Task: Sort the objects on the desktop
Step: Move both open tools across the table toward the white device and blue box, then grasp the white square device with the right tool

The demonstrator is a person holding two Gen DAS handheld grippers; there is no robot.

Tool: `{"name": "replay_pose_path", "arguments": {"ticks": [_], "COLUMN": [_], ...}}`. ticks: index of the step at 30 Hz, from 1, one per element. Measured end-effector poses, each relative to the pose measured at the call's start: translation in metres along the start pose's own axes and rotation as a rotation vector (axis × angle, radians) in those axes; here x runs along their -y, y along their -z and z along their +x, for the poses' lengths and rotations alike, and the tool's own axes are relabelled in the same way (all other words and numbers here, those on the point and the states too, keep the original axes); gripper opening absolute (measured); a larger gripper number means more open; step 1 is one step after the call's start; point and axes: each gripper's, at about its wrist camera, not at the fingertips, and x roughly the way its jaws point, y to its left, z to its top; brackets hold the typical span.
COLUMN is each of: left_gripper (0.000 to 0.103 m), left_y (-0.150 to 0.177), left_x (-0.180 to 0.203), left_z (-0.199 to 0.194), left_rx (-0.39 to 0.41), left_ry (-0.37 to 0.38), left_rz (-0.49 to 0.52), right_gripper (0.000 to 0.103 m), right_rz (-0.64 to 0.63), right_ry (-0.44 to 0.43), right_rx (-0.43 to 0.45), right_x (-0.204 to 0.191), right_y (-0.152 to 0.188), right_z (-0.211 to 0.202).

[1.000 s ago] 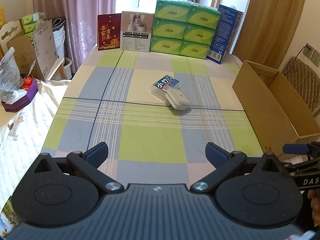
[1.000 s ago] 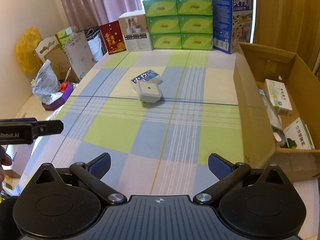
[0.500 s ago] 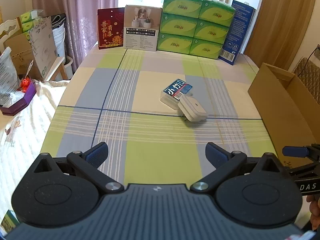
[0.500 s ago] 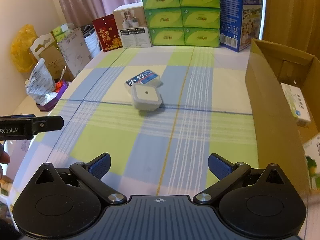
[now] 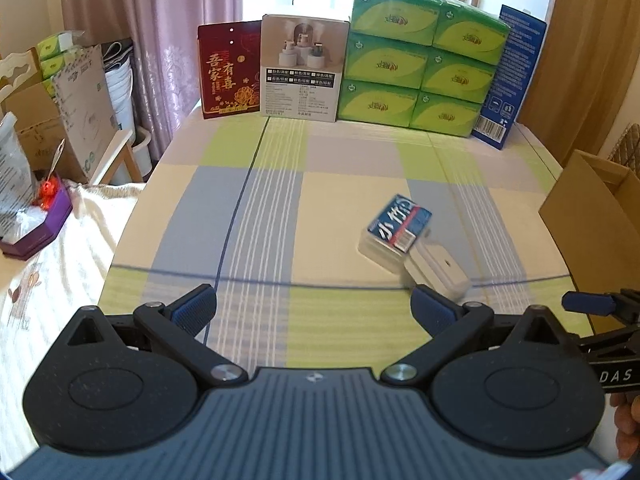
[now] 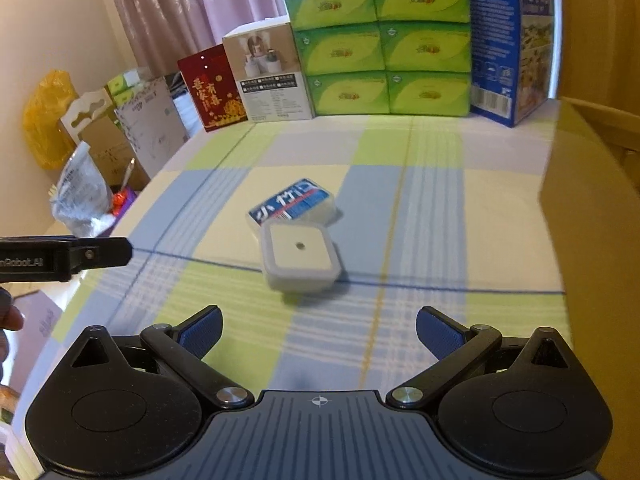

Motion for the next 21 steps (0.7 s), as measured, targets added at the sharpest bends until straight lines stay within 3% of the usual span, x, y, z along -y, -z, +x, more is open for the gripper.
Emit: {"name": "replay_pose_path", "arguments": {"ticks": [4, 7, 10, 21], "left_gripper": [0.102, 0.102, 0.102, 0.102], "left_y": [-0.009, -0.011, -0.014, -0.007], "left_x": [0.002, 0.003, 0.002, -0.002], "left_z": [0.021, 0.034, 0.043, 0.064], "left_rx": [-0.011, -0.012, -0.013, -0.045], "left_ry": [0.006, -0.002, -0.007, -0.007], "left_rz": [0.053, 0.105, 0.139, 0.148], "right_gripper": [0.1, 0.092, 0.091, 0.083], "right_rz": [-0.055, -0.071, -0.088, -0.051], "right_ry": [-0.017, -0.032, -0.052, -0.111], "right_rx": [0.011, 0.013, 0.015, -0.021], "right_x": [-0.004, -0.002, -0.002, 0.011], "right_y": [-0.009, -0.017, -0.025, -0.029], "right_z": [0.018, 0.033, 0.047, 0.089]}}
